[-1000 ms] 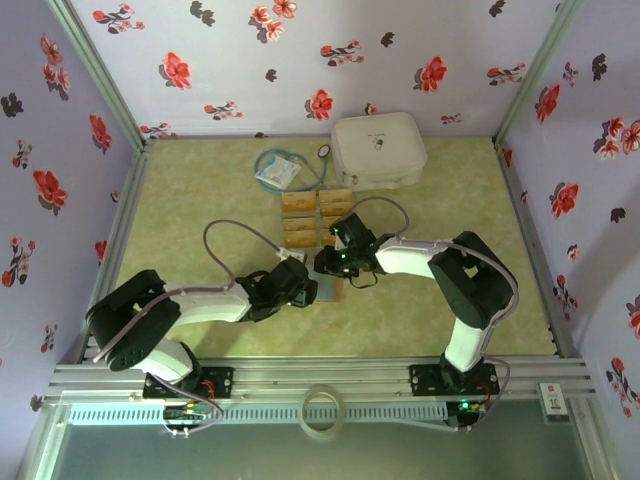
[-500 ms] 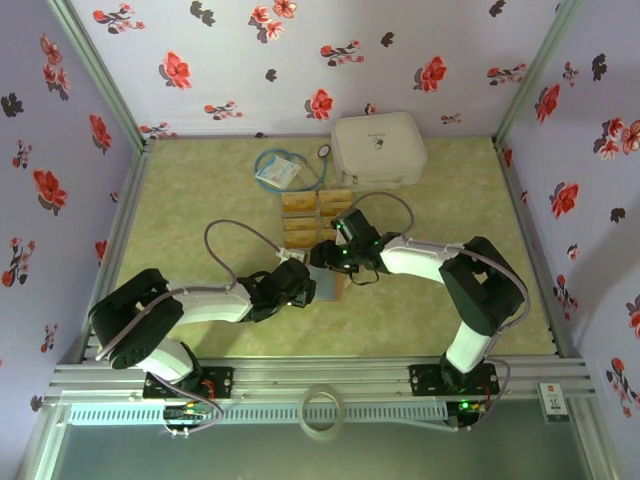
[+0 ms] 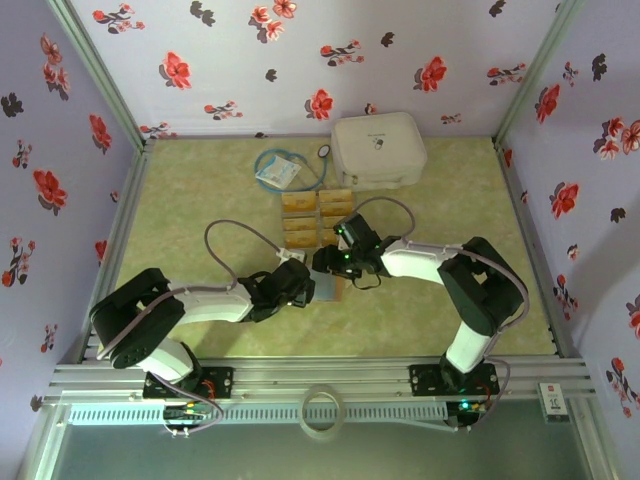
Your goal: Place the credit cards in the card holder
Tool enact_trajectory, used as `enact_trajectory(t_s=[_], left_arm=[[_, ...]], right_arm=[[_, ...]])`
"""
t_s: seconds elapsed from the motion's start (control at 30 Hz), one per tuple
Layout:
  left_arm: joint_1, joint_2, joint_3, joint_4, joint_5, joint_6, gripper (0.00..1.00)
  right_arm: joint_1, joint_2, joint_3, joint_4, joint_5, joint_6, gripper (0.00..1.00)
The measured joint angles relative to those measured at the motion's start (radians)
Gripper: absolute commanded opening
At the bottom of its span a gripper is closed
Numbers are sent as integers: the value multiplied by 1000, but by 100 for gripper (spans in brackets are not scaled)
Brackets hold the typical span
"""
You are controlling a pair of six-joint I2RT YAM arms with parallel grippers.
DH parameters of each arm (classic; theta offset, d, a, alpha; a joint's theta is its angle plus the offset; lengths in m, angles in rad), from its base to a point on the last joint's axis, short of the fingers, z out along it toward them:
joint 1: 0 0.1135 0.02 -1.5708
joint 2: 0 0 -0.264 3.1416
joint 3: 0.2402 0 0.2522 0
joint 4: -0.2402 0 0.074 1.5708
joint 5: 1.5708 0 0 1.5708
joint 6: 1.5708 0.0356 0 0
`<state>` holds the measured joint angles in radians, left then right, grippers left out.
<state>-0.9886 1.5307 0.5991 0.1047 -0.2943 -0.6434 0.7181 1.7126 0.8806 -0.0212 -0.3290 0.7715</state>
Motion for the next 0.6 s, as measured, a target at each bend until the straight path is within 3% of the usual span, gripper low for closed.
enact_trajectory(t_s=[0.43,0.6], left_arm=[[0,0,-1,1,-2,0,53],[0,-5,-2,3,-1,2,62]], right_arm=[[7,0,0,29,-31,25,47],[10,0,0,56,-50,48,47]])
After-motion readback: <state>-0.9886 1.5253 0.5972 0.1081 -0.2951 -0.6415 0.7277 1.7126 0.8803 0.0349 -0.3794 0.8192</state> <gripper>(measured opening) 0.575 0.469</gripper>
